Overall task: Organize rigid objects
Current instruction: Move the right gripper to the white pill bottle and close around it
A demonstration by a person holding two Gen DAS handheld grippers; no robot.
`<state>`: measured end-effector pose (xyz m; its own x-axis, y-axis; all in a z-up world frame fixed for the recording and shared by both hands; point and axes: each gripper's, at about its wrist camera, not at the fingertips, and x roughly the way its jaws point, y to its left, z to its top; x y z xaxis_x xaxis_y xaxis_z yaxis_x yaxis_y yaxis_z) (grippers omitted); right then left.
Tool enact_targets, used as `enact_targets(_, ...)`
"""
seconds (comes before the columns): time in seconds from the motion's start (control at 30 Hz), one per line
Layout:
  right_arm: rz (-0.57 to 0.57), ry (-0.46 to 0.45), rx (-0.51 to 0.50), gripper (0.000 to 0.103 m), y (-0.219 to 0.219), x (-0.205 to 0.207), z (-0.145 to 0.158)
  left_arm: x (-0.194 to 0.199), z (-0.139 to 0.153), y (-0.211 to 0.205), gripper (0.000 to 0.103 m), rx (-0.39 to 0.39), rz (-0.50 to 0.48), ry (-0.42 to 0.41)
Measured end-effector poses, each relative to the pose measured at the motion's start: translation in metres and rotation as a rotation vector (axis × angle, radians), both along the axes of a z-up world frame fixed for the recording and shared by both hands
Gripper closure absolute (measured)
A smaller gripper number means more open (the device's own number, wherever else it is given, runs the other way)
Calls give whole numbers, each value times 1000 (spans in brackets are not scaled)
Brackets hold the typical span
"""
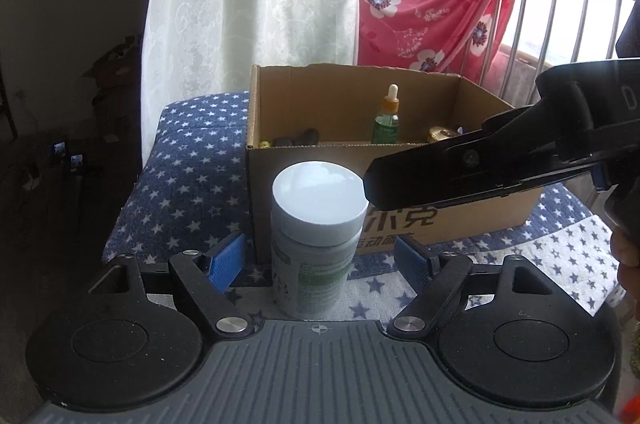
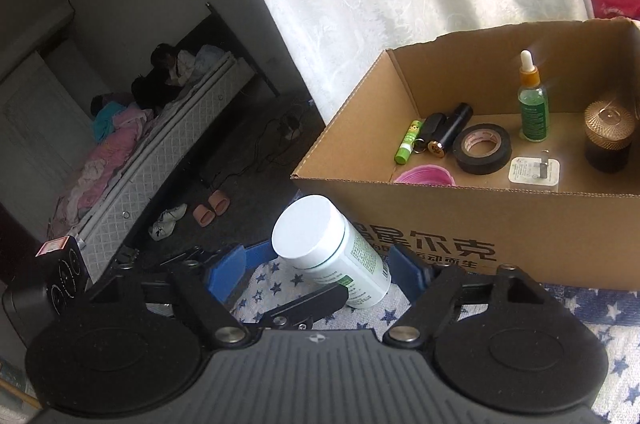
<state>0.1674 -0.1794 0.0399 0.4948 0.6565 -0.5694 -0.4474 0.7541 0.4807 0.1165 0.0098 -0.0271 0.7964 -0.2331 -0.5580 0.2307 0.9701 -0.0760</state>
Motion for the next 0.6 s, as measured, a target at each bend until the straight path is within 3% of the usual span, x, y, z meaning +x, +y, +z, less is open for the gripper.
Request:
enact_targets(0.1,-5,-41,-53,19,12,2,3,1,-5,1,22,-11,2,-13)
enact_targets(0.3,0,-4,-76,20,27,12,-6,5,-12,1,27,-44,12,-20)
enact_targets(0.6,-6,-1,-140,30,45,19,-13,8,-24,-1,39,-72,15,6)
